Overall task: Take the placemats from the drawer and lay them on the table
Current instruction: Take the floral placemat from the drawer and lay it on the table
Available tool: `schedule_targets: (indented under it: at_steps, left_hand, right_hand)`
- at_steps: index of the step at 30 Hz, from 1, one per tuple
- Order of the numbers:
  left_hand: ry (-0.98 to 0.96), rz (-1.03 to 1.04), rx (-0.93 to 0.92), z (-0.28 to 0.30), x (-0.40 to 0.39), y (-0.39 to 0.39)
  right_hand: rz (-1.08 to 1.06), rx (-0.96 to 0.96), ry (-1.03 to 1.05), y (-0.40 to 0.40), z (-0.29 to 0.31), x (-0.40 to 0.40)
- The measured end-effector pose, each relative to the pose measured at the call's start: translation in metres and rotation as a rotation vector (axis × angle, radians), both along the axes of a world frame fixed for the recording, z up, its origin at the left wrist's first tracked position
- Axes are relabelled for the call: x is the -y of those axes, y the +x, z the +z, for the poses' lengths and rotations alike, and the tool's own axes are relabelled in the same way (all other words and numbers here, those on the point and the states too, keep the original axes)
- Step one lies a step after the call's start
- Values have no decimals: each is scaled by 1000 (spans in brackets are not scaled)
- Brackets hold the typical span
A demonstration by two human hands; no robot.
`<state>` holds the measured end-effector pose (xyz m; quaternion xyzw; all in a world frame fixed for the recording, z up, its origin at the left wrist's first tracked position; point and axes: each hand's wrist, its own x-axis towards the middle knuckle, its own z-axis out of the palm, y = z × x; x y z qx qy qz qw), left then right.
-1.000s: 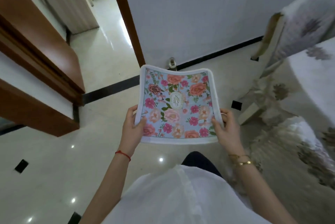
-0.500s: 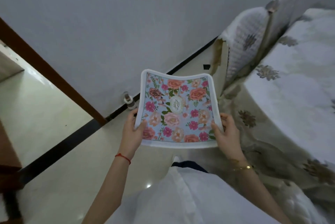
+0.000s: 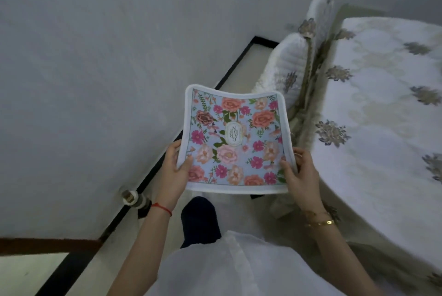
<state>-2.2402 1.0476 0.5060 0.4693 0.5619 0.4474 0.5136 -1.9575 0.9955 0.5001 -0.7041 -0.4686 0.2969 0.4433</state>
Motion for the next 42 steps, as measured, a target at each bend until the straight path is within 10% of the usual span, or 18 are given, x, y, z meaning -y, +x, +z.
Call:
schedule_targets:
  at_steps: [18, 42]
  left_hand:
    - [100, -624, -21, 40, -427, 56]
    - [120, -1467, -37, 30, -610, 425]
  right_hand:
    - [-638, -60, 85, -36, 15, -267]
    - [-1495, -16, 79, 106, 6, -378]
